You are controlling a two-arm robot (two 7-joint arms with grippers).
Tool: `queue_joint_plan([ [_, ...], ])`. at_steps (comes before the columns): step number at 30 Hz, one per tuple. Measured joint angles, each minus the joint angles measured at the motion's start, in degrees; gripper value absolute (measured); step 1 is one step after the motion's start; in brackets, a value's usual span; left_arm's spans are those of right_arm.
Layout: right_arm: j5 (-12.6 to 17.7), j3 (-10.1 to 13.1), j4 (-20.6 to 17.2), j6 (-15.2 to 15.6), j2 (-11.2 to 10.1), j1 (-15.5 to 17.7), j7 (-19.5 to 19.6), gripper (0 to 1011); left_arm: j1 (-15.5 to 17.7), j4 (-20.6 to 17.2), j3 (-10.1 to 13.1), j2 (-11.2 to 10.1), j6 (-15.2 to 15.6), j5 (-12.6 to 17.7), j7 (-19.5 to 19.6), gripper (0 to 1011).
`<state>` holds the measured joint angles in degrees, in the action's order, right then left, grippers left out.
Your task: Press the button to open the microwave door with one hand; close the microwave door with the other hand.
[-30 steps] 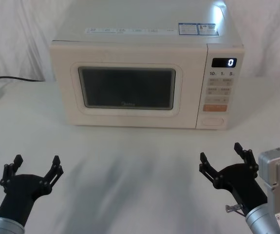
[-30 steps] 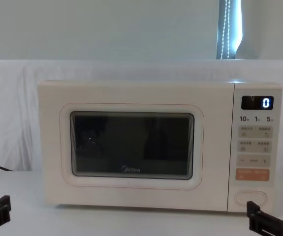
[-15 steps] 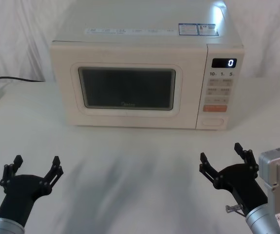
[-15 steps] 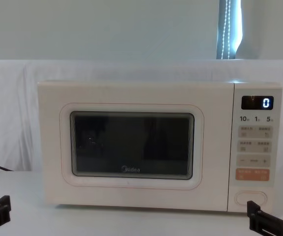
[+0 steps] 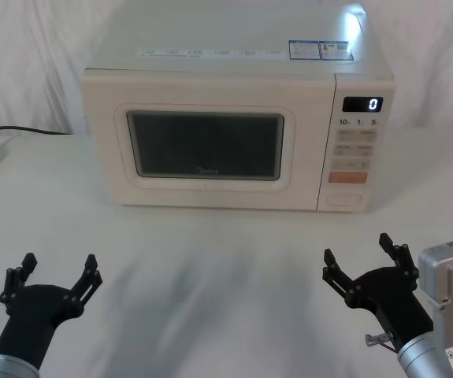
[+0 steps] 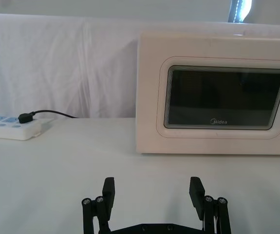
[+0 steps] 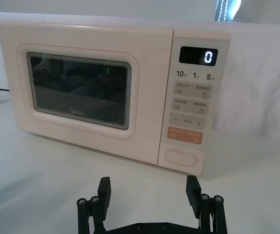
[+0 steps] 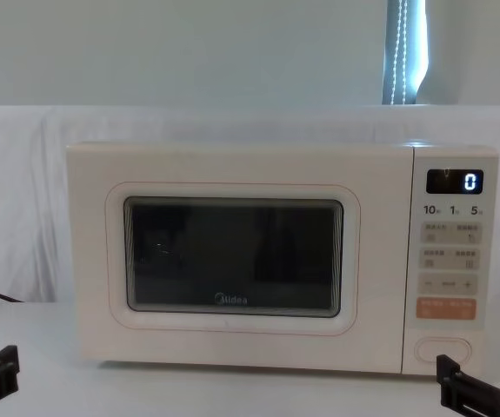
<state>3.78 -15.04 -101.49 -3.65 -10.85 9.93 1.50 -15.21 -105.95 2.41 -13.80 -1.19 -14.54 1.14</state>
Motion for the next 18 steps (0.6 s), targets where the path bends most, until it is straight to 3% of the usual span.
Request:
queue_joint_plan([
  [12, 0.0, 0.0, 0.0, 0.0, 0.0, 0.0, 0.0, 1002, 0.0, 0.0, 0.0, 0.0, 0.0, 0.0, 0.0, 1005],
  [18, 0.0, 0.0, 0.0, 0.0, 0.0, 0.0, 0.0, 908, 0.0, 0.0, 0.0, 0.0, 0.0, 0.0, 0.0, 1005],
])
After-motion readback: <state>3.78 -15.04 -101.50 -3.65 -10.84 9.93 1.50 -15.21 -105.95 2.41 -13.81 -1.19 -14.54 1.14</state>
